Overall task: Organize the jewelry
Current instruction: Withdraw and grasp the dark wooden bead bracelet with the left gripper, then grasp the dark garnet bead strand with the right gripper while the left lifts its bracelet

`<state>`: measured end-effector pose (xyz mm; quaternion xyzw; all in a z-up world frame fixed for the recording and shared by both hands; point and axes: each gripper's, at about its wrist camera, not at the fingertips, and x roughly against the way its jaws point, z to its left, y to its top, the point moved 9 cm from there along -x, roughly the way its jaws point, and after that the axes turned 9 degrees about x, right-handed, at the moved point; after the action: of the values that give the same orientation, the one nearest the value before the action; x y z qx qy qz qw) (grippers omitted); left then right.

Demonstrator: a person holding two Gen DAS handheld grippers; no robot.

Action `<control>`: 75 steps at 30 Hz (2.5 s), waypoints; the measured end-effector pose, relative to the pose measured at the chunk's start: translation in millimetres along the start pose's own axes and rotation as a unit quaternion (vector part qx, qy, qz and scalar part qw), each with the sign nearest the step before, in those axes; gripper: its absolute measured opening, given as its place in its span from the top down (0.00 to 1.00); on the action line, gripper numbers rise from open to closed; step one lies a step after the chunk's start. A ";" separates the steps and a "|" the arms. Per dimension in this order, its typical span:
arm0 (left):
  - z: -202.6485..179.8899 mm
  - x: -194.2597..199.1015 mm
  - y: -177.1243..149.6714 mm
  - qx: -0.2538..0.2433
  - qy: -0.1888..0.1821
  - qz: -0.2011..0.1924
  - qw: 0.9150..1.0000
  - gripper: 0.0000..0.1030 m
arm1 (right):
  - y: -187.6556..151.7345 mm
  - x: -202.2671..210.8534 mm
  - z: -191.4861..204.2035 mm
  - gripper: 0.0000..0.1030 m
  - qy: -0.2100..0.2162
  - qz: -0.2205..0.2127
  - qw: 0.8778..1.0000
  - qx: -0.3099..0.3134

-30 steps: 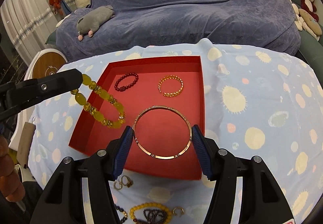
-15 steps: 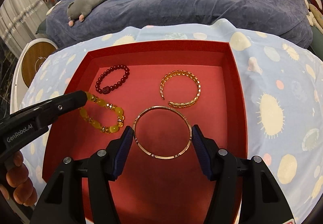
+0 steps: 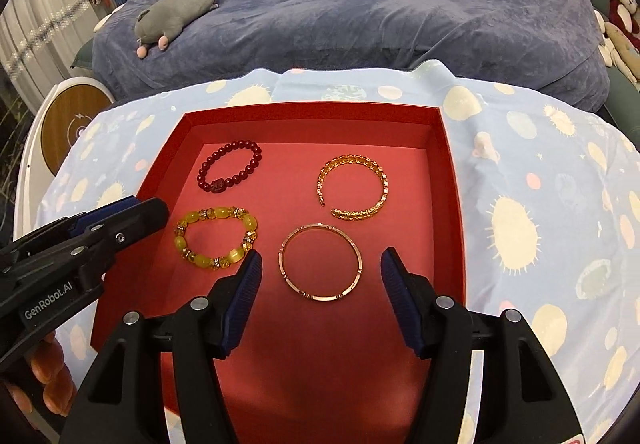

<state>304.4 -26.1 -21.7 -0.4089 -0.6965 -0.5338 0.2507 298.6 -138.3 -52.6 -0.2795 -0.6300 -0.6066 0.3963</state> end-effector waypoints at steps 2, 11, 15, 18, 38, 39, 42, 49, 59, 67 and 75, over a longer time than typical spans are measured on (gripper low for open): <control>-3.8 10.9 -5.0 -0.002 -0.002 -0.005 1.000 0.66 | -6.7 12.9 -1.8 0.42 0.000 -0.004 1.000 -0.006; -9.1 54.7 -63.5 -0.010 -0.001 -0.002 1.000 0.59 | -64.9 66.7 -14.0 0.39 -0.014 -0.009 1.000 -0.022; -4.0 63.4 -106.5 -0.006 0.003 0.019 1.000 0.59 | -100.4 80.9 -16.9 0.39 -0.021 0.000 0.999 -0.032; -0.7 67.1 -138.6 -0.001 0.005 0.036 0.999 0.59 | -126.4 86.9 -16.9 0.39 -0.025 0.011 0.999 -0.037; -10.1 55.7 -215.8 -0.040 0.014 0.067 0.997 0.93 | -213.9 94.8 1.6 0.39 -0.027 0.050 0.997 -0.043; -10.0 56.3 -216.5 -0.040 0.012 0.067 0.997 0.93 | -214.1 94.7 3.0 0.39 -0.026 0.050 0.998 -0.042; -9.2 58.6 -219.3 -0.036 0.009 0.064 0.997 0.93 | -213.2 93.9 7.0 0.39 -0.020 0.049 0.998 -0.044; 1.3 62.2 -218.6 -0.027 0.023 0.046 0.998 0.93 | -206.8 86.6 24.2 0.42 0.000 0.048 0.998 -0.042; 7.5 63.6 -218.6 -0.011 0.016 0.042 0.999 0.93 | -199.1 69.7 41.0 0.56 0.001 0.053 0.998 -0.044; 9.0 63.7 -218.4 -0.005 0.011 0.042 0.999 0.92 | -202.4 66.7 35.0 0.87 0.009 0.055 0.997 -0.053; 8.1 64.4 -218.9 0.000 0.008 0.048 0.999 0.93 | -202.4 77.4 21.1 0.97 0.014 0.044 0.996 -0.071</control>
<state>87.1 -19.9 -91.4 -0.4377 -0.6743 -0.5241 0.2812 85.7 -149.3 -96.6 -0.3257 -0.5669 -0.6357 0.4104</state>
